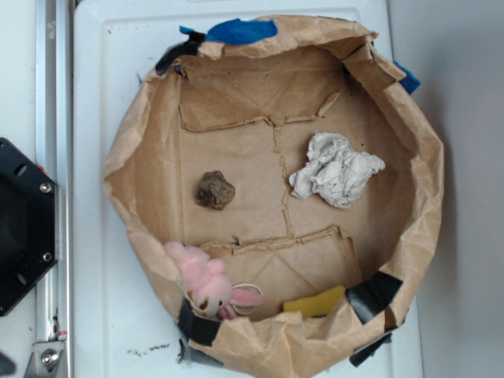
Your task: Grab the white paper.
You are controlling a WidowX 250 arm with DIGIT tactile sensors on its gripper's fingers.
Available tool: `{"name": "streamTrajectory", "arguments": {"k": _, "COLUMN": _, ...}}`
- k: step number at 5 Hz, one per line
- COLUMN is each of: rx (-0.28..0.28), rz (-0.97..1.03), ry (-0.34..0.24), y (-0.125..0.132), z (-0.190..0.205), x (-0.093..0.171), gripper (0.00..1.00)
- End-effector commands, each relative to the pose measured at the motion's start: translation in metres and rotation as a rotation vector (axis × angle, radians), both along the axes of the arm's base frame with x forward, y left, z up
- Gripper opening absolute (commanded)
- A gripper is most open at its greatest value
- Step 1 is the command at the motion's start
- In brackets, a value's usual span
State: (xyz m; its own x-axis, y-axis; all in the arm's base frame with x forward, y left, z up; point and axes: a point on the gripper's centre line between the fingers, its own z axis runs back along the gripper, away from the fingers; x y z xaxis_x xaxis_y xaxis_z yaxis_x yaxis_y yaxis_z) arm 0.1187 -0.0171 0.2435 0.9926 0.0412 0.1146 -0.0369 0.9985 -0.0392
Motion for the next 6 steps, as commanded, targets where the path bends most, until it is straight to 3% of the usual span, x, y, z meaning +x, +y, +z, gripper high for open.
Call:
{"name": "streamTrajectory", "arguments": {"k": 1, "rx": 0.000, "rz": 0.000, "ry": 0.000, "y": 0.000, "z": 0.000, "x": 0.000, "gripper": 1.00}}
{"name": "streamTrajectory", "arguments": {"k": 4, "rx": 0.080, "rz": -0.040, "ry": -0.065, "y": 0.019, "z": -0.014, "x": 0.090, "gripper": 1.00}}
{"name": "streamTrajectory", "arguments": {"k": 6, "rx": 0.068, "rz": -0.065, "ry": -0.102, "y": 0.046, "z": -0.047, "x": 0.137, "gripper": 1.00}}
